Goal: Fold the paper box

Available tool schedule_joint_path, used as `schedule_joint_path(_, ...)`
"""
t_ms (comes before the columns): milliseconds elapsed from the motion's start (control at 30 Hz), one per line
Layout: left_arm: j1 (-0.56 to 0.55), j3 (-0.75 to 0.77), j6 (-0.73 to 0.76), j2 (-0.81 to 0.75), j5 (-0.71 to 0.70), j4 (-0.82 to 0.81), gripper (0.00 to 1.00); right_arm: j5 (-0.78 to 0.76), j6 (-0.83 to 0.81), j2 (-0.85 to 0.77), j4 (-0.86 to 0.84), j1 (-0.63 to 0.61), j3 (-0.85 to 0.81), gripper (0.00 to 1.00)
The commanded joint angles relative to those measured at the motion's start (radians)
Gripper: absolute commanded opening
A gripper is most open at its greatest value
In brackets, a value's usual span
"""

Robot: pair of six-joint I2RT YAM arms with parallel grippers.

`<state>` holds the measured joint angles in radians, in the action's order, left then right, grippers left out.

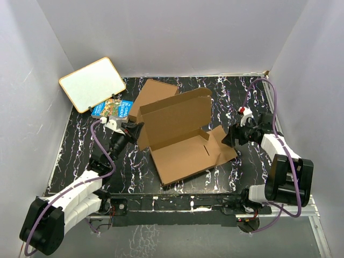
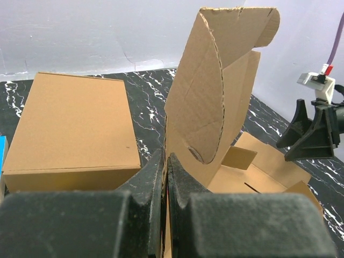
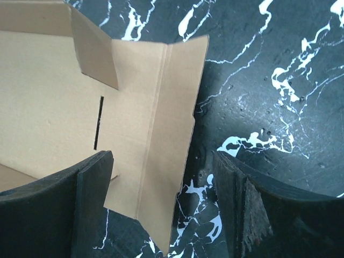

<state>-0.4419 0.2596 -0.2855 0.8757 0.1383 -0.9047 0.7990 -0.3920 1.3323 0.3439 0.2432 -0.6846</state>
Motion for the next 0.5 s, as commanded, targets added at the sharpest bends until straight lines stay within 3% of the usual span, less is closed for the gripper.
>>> schedule_joint_path(0, -0.008, 0.036, -0.025, -0.007, -0.016, -0.067, 0.0, -0.056, -0.007, 0.047, -0.011, 0.004, -0.064, 0.79)
schedule_joint_path(233, -0.014, 0.037, -0.034, -0.003, -0.014, -0.072, 0.0, -0.066, 0.018, 0.138, 0.024, 0.004, -0.116, 0.73)
schedule_joint_path(467, -0.017, 0.041, -0.046, 0.008, -0.012, -0.078, 0.0, -0.021, 0.029, 0.143, 0.032, 0.004, -0.128, 0.4)
